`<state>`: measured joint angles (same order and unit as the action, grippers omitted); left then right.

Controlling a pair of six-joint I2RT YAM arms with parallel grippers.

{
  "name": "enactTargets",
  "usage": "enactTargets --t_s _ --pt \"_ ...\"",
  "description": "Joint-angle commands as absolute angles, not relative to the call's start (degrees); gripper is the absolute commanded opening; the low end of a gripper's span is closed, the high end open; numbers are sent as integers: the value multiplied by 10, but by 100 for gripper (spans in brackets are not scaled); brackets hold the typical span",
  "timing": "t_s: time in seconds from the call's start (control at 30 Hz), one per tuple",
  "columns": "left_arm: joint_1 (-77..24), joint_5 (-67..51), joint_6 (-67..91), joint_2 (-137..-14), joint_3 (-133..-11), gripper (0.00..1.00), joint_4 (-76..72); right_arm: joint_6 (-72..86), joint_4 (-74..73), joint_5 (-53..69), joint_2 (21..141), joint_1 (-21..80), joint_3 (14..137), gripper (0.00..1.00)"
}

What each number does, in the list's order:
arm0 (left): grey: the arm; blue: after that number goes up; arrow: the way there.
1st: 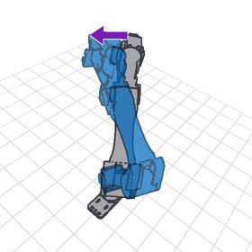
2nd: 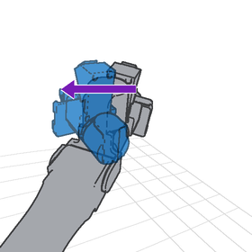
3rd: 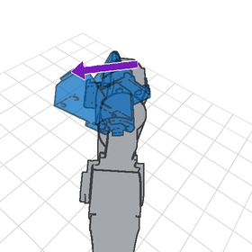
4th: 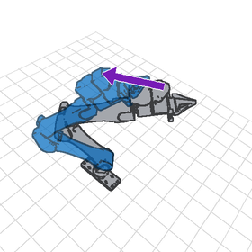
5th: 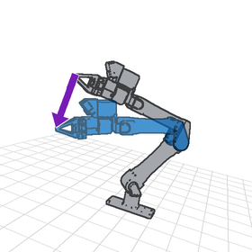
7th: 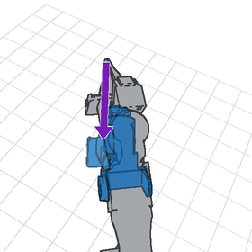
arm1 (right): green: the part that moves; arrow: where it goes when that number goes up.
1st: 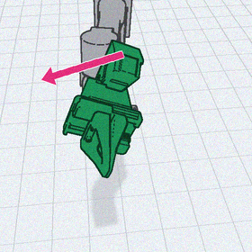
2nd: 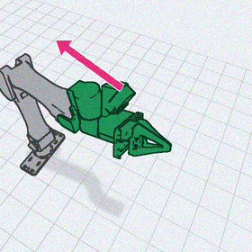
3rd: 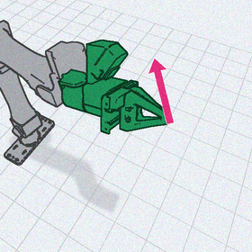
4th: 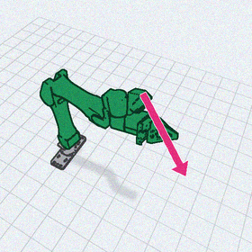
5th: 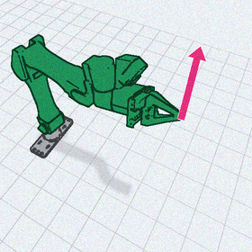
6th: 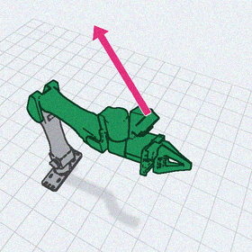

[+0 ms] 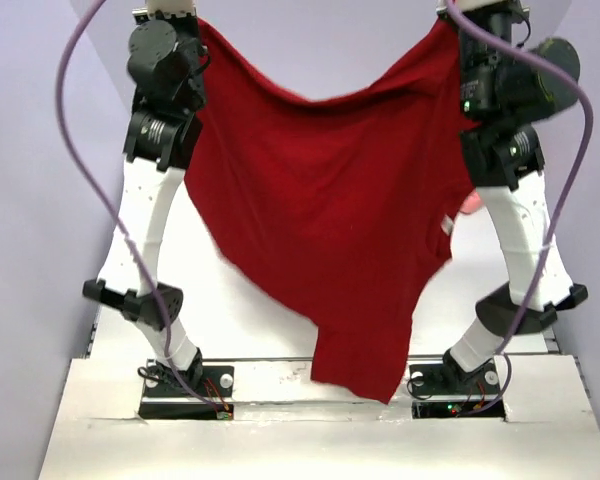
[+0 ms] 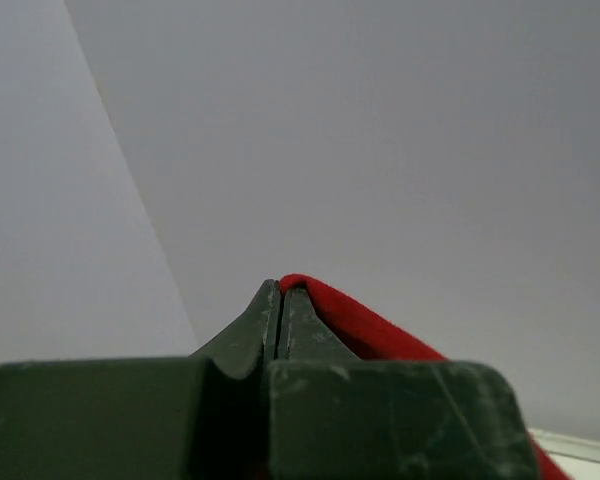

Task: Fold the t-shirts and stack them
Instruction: Flatten the tshirt out

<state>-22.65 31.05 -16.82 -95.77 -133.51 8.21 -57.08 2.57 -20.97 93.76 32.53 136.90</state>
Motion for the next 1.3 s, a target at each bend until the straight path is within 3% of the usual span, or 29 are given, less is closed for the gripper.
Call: enactTargets --t_s 0.0,0.3,0.5,0.67,0.9,1.1,1.27 --pt "-152 215 -91 -992 -1365 0 77 -405 -30 -123 1001 232 1447 0" --pt "-90 177 -69 -1084 -1469 0 92 -359 -36 -86 1072 156 1486 0" --pt "-98 172 -63 -1018 -1435 0 91 -350 -56 -79 1013 163 1479 0" --pt "-138 200 -77 -898 -1363 0 82 -405 -54 -113 918 236 1441 0" --pt "-270 304 -123 -782 -1305 0 84 -532 -15 -212 827 397 1394 0" --pt "-359 385 -159 -738 -1290 0 81 -674 53 -291 801 529 1370 0" --pt "-400 431 -192 -742 -1281 0 67 -728 91 -318 818 567 1366 0"
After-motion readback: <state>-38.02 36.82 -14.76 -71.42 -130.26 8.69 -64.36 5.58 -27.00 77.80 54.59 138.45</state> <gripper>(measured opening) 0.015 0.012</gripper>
